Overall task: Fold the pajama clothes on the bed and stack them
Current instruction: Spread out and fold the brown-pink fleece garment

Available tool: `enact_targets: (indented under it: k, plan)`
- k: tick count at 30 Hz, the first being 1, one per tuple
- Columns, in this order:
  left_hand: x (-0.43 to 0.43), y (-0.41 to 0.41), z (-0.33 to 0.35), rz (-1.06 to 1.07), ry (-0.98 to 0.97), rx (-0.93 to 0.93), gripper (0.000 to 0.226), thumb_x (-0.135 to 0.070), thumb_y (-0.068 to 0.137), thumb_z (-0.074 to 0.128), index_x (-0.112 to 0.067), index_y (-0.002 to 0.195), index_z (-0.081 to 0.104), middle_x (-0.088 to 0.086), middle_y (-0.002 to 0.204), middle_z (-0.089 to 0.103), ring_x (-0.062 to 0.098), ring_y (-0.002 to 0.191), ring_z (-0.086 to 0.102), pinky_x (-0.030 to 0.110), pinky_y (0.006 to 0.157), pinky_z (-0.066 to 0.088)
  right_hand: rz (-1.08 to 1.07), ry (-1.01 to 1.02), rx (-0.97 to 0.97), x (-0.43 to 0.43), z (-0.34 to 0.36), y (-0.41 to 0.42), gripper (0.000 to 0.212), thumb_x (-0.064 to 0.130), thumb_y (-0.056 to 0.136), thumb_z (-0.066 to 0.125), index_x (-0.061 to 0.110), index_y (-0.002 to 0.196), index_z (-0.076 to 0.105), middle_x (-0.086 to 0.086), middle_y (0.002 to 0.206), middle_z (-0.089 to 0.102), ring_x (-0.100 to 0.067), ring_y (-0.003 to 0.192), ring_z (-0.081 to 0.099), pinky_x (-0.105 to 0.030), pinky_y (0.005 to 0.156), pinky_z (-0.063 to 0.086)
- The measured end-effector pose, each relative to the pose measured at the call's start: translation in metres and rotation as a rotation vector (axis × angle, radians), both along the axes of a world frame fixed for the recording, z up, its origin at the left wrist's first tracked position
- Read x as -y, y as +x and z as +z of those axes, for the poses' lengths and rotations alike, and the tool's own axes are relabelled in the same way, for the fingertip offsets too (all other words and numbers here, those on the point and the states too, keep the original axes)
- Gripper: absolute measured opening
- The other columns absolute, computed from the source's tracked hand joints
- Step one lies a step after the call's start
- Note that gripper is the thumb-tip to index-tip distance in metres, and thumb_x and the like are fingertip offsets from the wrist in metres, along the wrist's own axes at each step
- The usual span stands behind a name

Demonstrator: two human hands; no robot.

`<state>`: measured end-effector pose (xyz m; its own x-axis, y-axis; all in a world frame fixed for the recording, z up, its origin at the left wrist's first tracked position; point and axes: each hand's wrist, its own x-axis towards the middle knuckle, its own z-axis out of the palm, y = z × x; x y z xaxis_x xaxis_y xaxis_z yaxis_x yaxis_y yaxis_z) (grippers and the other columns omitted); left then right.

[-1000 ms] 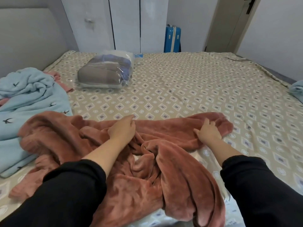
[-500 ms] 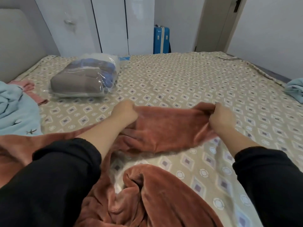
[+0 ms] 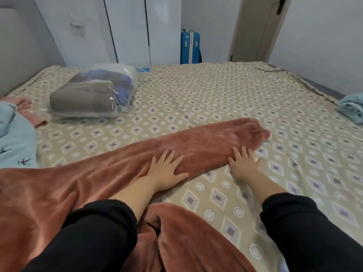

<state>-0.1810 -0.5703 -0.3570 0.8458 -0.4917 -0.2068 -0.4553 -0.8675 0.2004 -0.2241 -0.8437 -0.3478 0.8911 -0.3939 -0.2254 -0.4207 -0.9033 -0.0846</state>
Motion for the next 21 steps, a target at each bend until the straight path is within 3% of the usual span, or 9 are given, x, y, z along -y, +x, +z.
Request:
enact_targets:
  k: [2,4,6,8,10,13,16,18,21]
  plan:
    - [-0.010,-0.003,0.013,-0.024,-0.077,-0.067,0.065,-0.057,0.096,0.039,-0.034,0.153,0.017,-0.004,0.162,0.002,0.016,0.149,-0.005,0.045,0.118,-0.002,0.095,-0.058,0.060,-0.028,0.004,-0.002,0.056,0.031,0.103,0.018,0.018,0.154,0.001,-0.006,0.161,-0.009,-0.030,0.147,-0.010,-0.056,0.116,-0.002]
    - [-0.028,-0.012,0.029,-0.014,-0.195,-0.100,0.050,-0.040,0.098,0.047,-0.025,0.146,0.040,-0.003,0.156,0.029,0.017,0.146,0.019,0.035,0.117,0.014,0.264,0.028,0.146,-0.064,0.010,-0.008,0.054,0.031,0.103,0.021,0.017,0.154,0.009,-0.005,0.162,-0.003,-0.029,0.148,-0.006,-0.054,0.116,-0.002]
    - [-0.055,-0.026,0.045,0.005,-0.219,-0.034,0.034,-0.031,0.096,0.052,-0.016,0.127,0.060,0.002,0.133,0.056,0.022,0.128,0.046,0.035,0.107,0.035,0.352,0.181,0.141,-0.102,0.019,-0.018,0.055,0.037,0.103,0.023,0.020,0.154,0.011,-0.003,0.162,0.001,-0.026,0.148,-0.002,-0.053,0.116,0.001]
    - [-0.092,-0.045,0.059,0.023,-0.178,0.058,0.028,-0.026,0.094,0.054,-0.013,0.116,0.065,0.004,0.116,0.063,0.023,0.114,0.054,0.038,0.097,0.042,0.445,0.256,0.070,-0.139,0.031,-0.029,0.057,0.042,0.103,0.024,0.019,0.154,0.012,-0.004,0.162,0.002,-0.026,0.148,-0.001,-0.053,0.116,0.002]
    - [-0.135,-0.068,0.067,0.017,-0.155,0.142,0.027,-0.020,0.091,0.056,-0.014,0.114,0.067,0.003,0.116,0.064,0.021,0.115,0.053,0.034,0.099,0.039,0.531,0.257,0.010,-0.175,0.044,-0.044,0.059,0.044,0.102,0.027,0.018,0.153,0.013,-0.007,0.162,0.001,-0.027,0.148,-0.002,-0.055,0.115,0.003]
    - [-0.203,-0.111,0.072,0.055,-0.145,0.245,0.030,-0.012,0.087,0.061,-0.010,0.116,0.069,0.008,0.126,0.062,0.023,0.126,0.049,0.029,0.109,0.032,0.618,0.228,0.039,-0.230,0.059,-0.078,0.062,0.043,0.101,0.033,0.016,0.153,0.014,-0.009,0.162,0.002,-0.027,0.148,-0.001,-0.055,0.115,0.003]
    - [-0.263,-0.160,0.070,0.203,-0.157,0.384,0.046,-0.003,0.078,0.067,-0.008,0.124,0.064,0.016,0.140,0.051,0.033,0.135,0.040,0.042,0.114,0.028,0.721,0.179,0.122,-0.284,0.056,-0.123,0.063,0.042,0.101,0.032,0.015,0.153,0.011,-0.009,0.162,-0.001,-0.025,0.148,-0.005,-0.053,0.116,0.000]
    - [-0.295,-0.194,0.061,0.420,-0.149,0.442,0.066,-0.012,0.080,0.069,-0.009,0.141,0.047,0.017,0.149,0.039,0.035,0.139,0.033,0.048,0.113,0.028,0.784,0.170,0.165,-0.315,0.044,-0.153,0.063,0.043,0.101,0.030,0.016,0.154,0.010,-0.008,0.162,-0.002,-0.024,0.148,-0.007,-0.052,0.116,-0.002]
    - [-0.326,-0.243,0.040,0.828,-0.345,0.265,0.081,-0.027,0.086,0.068,-0.005,0.150,0.024,0.019,0.148,0.039,0.036,0.135,0.038,0.042,0.110,0.031,0.829,0.145,0.150,-0.341,0.013,-0.193,0.063,0.049,0.100,0.027,0.021,0.154,0.012,-0.005,0.162,0.001,-0.021,0.149,-0.003,-0.053,0.116,-0.003]
